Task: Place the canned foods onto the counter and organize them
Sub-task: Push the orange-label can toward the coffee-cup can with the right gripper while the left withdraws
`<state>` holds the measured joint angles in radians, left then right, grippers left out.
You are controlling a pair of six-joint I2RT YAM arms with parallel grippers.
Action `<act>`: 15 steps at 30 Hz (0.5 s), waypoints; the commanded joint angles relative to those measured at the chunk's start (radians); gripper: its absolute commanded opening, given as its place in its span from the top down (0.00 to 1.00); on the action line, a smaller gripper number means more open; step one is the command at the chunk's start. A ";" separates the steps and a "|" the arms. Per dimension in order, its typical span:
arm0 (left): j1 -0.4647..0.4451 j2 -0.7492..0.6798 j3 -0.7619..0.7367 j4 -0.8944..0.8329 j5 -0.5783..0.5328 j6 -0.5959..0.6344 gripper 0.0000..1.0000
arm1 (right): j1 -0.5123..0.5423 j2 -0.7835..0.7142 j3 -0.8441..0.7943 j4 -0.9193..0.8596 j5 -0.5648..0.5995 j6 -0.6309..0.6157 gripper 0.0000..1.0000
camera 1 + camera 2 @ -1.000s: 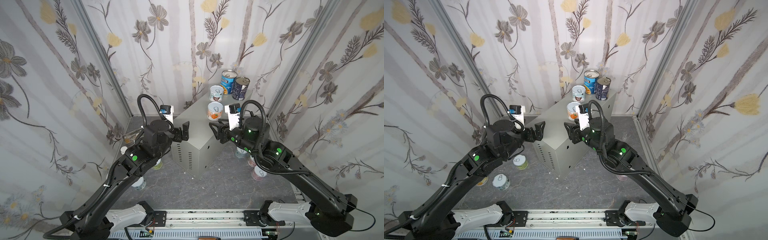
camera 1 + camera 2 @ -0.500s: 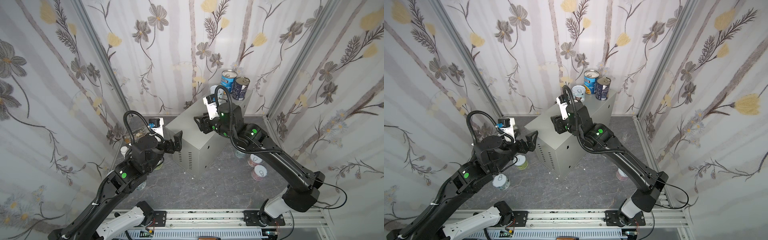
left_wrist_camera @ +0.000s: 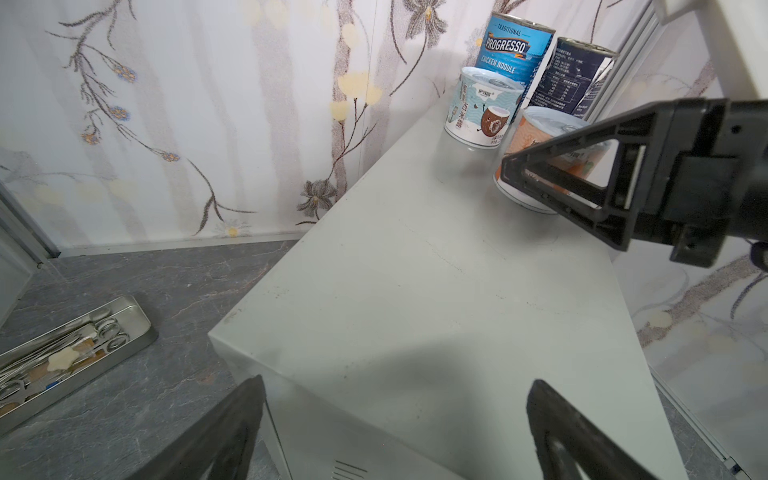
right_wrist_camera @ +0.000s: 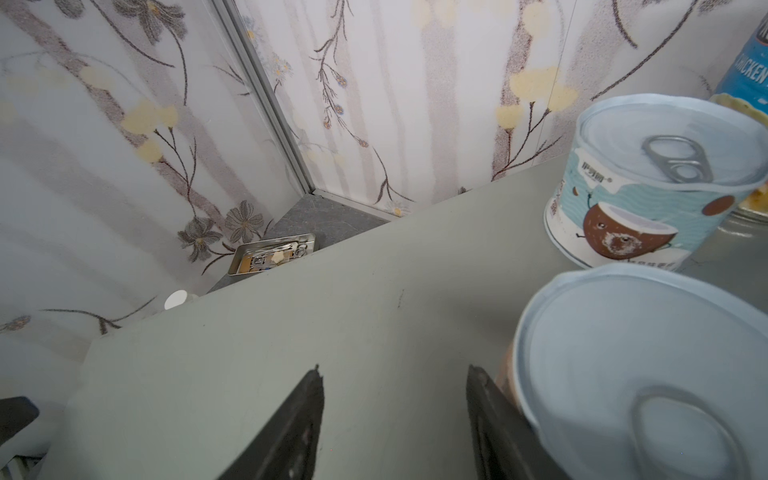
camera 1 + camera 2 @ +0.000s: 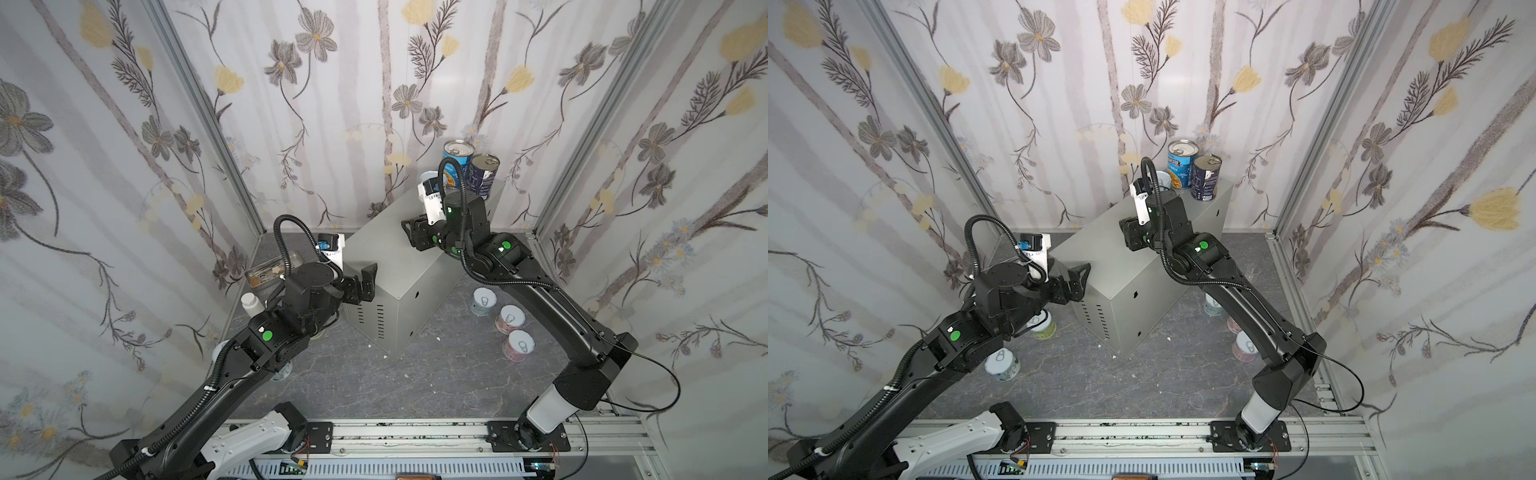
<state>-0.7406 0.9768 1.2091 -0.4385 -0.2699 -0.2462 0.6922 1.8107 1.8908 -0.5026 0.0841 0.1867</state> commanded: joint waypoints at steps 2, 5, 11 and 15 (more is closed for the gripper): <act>0.001 0.021 0.028 0.034 0.006 -0.004 0.00 | -0.039 0.025 0.024 0.004 -0.039 -0.047 0.43; 0.001 0.038 0.040 0.032 0.006 -0.004 0.00 | -0.066 0.040 0.031 0.004 -0.084 -0.083 0.43; 0.001 0.074 0.064 0.027 0.014 -0.004 0.00 | -0.131 0.051 0.030 0.022 -0.160 -0.121 0.43; 0.002 0.098 0.077 0.025 0.010 0.002 0.00 | -0.174 0.061 0.032 0.049 -0.190 -0.125 0.43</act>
<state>-0.7406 1.0637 1.2724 -0.4385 -0.2577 -0.2459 0.5350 1.8603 1.9129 -0.4915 -0.0605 0.0856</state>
